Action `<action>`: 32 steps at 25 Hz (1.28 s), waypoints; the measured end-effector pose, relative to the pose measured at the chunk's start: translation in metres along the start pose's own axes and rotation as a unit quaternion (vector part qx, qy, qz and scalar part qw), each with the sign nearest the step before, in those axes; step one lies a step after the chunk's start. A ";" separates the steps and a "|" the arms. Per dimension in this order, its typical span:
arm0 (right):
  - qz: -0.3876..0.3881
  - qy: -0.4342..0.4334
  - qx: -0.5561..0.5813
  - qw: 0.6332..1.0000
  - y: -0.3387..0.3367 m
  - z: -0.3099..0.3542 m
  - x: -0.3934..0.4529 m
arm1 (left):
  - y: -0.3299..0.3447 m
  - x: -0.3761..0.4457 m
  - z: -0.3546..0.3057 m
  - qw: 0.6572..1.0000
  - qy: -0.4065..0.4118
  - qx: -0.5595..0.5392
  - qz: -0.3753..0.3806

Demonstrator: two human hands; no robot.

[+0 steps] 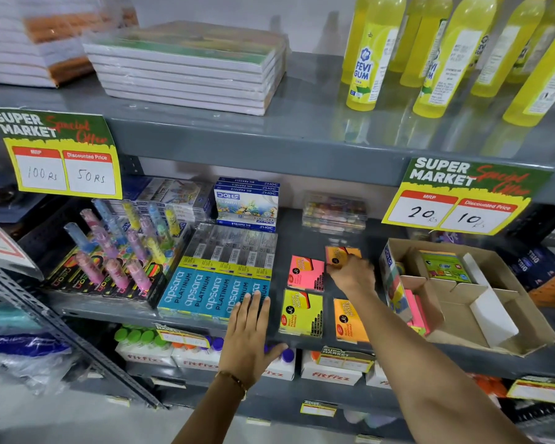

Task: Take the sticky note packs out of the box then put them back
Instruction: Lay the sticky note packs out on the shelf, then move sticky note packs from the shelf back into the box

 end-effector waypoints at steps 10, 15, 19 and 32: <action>-0.070 -0.007 0.049 0.996 -0.030 -0.054 -0.106 | 0.012 0.002 0.003 0.998 -0.015 0.017 0.055; -0.035 0.002 0.005 0.999 -0.009 -0.059 -0.125 | 0.015 0.002 0.005 0.998 -0.015 0.011 0.052; -0.045 0.017 0.009 0.999 -0.009 -0.055 -0.130 | 0.014 0.002 0.005 0.998 -0.016 0.004 0.053; -0.112 -0.040 0.065 0.991 -0.037 -0.008 -0.069 | 0.009 0.002 0.002 0.998 -0.009 -0.005 0.057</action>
Point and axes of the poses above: each hand's wrist, its own x-axis towards the middle knuckle, its own y-axis out of the palm, z = x × y, the point moved 9 cm from there along x, towards the middle knuckle, and after that the axes turned 3 degrees about -z, right-handed, at the moved point
